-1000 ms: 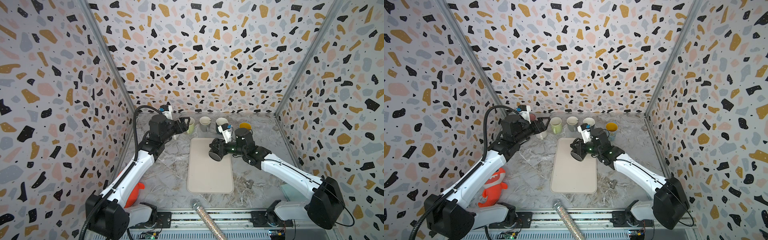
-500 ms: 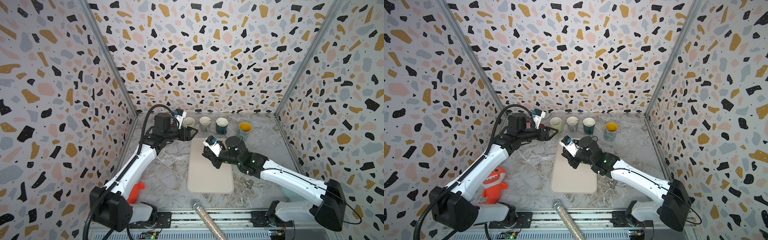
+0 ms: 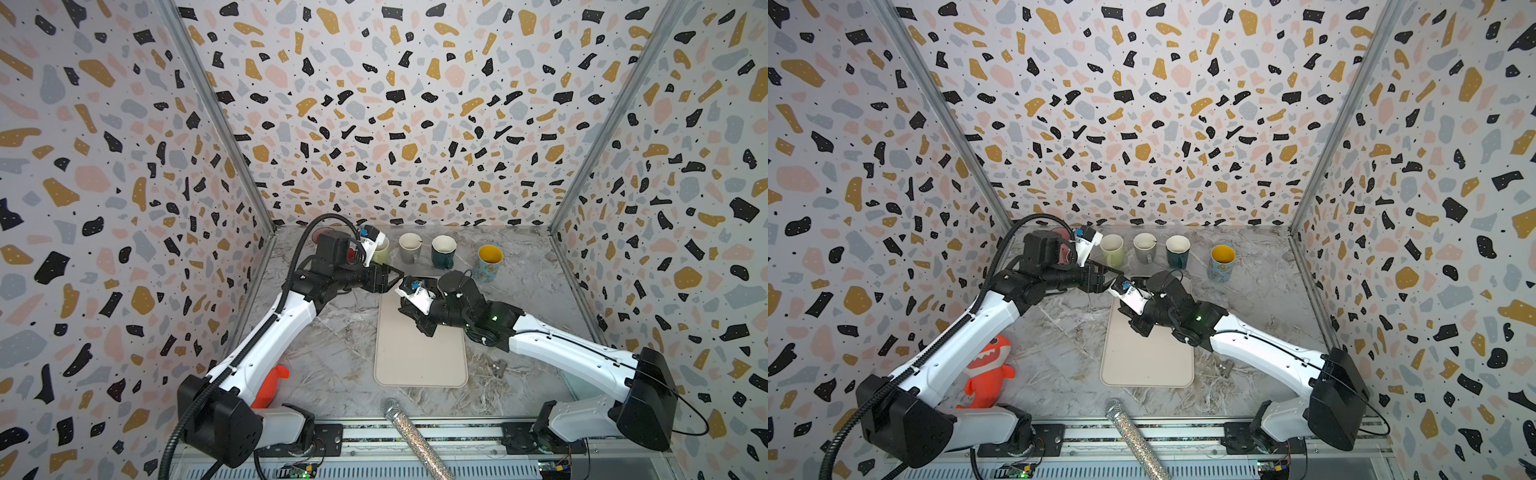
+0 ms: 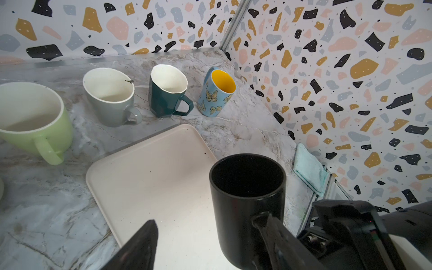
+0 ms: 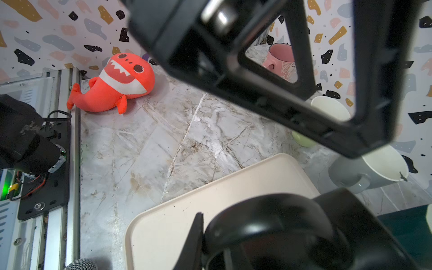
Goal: Turn the mug right side up
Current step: Place the mug at the center of the table.
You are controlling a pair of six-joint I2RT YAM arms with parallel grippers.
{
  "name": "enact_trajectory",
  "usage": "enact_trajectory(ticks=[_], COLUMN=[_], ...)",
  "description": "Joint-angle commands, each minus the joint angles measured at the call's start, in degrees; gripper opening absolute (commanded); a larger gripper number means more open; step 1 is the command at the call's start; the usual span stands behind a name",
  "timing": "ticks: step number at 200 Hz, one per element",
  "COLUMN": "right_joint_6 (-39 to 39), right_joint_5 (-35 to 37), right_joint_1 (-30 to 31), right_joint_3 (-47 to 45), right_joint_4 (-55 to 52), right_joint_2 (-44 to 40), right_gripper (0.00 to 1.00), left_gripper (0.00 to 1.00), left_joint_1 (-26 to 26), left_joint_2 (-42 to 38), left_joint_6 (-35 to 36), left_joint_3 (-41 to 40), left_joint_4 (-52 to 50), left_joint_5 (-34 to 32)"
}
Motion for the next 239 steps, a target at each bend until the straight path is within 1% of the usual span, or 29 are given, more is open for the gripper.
enact_trajectory(ticks=[1,77,98,119,144,156,176,204,210,239], right_joint_6=[-1.6,-2.5,-2.6,-2.6,-2.7,-2.6,-2.6,-2.6,-2.6,-2.5], right_joint_5=[-0.1,-0.1,0.1,0.3,0.4,0.6,0.9,1.7,1.8,2.3], right_joint_1=[0.3,0.2,0.2,0.2,0.3,0.3,0.2,0.2,0.2,0.2], right_joint_3=[4.5,5.2,5.2,5.0,4.8,4.6,4.4,4.0,3.8,3.2], right_joint_4=[5.0,5.5,5.7,5.9,5.9,5.9,6.1,6.5,6.6,7.2], right_joint_2=[-1.1,0.3,0.3,0.3,0.3,0.2,0.0,-0.4,-0.5,-0.9], right_gripper=[0.00,0.00,0.00,0.00,0.00,0.00,0.00,0.00,0.00,0.00], left_gripper=[0.74,0.72,0.68,0.62,0.58,0.53,0.42,0.10,0.01,0.00], left_joint_1=[-1.4,-5.5,-6.7,-6.8,-6.8,-6.8,-6.8,-6.9,-6.9,-7.0], left_joint_2=[0.2,3.5,4.5,5.4,5.8,5.9,6.2,6.8,7.0,7.0], left_joint_6=[2.3,5.2,6.0,6.0,5.7,5.6,5.4,5.3,5.4,5.3], left_joint_3=[1.8,3.2,3.7,4.0,4.4,4.6,4.7,4.7,4.7,4.7], left_joint_4=[-0.7,-4.6,-6.3,-7.1,-7.3,-7.3,-7.3,-7.7,-7.7,-7.4], left_joint_5=[0.1,-1.6,-3.5,-4.1,-4.7,-5.1,-4.8,-3.1,-3.0,-1.9])
